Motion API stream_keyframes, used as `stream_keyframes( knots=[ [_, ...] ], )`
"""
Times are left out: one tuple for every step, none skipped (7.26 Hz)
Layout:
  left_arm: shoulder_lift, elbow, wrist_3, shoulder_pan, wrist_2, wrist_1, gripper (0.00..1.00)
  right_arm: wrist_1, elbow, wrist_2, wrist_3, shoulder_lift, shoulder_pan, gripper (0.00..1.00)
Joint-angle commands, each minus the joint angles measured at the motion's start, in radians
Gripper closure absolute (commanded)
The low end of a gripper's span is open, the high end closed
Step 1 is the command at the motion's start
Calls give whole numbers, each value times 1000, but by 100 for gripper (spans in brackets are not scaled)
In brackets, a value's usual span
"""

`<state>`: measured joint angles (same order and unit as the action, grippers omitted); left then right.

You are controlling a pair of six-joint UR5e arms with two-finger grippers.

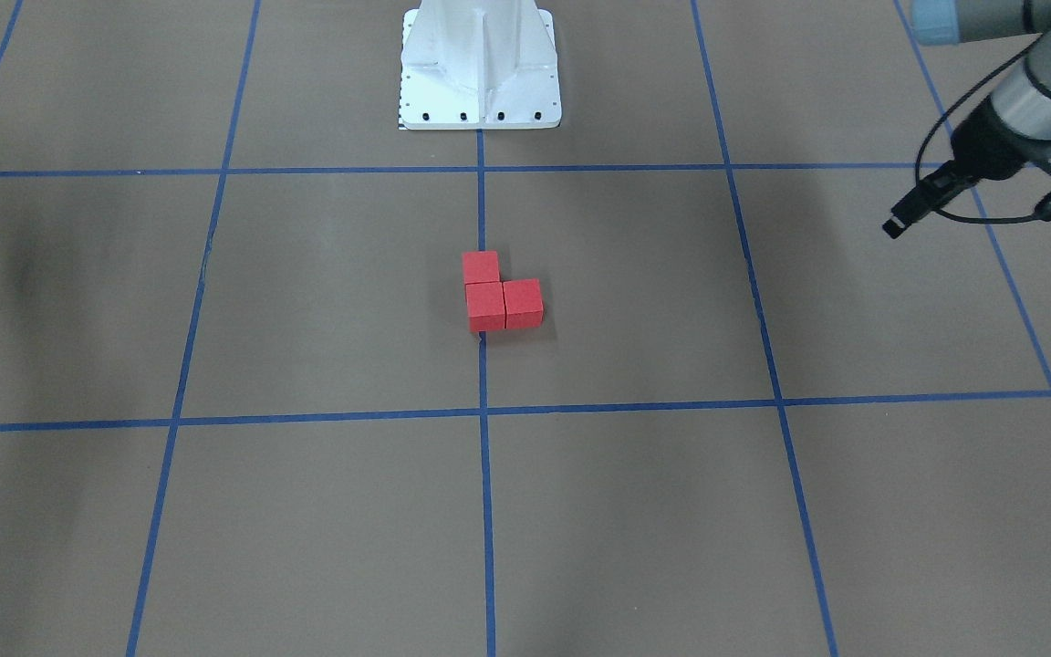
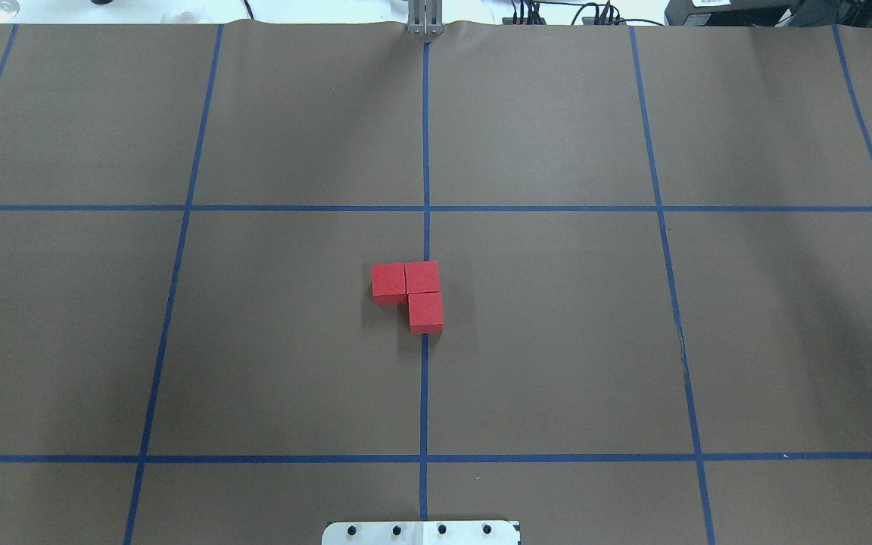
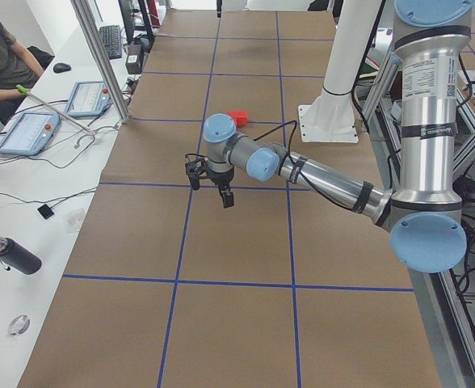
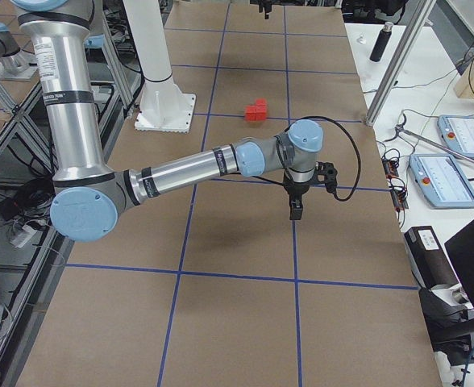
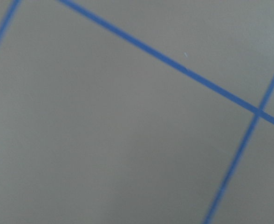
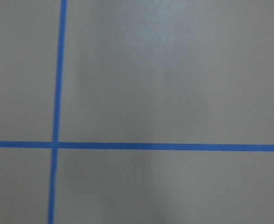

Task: Form red blocks into L shape at center

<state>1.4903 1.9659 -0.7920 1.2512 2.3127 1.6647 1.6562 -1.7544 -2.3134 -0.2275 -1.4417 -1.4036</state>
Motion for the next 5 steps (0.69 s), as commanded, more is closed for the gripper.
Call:
stream_keyframes(
  knots=[
    [1,-131,526,202,5,-54,0,73,1,0,118,-2,-67,0],
    [30,-198,615,236,4,-60,0,73,12,6,140,-6,-69,0],
    [38,-238,661,258,7,-59,0,71,27,6,148,-5,-71,0],
    [35,-242,656,260,25,-62,0,70,27,11,148,-5,-71,0],
    [31,-255,652,260,84,-62,0,65,29,15,148,-12,-69,0]
  ],
)
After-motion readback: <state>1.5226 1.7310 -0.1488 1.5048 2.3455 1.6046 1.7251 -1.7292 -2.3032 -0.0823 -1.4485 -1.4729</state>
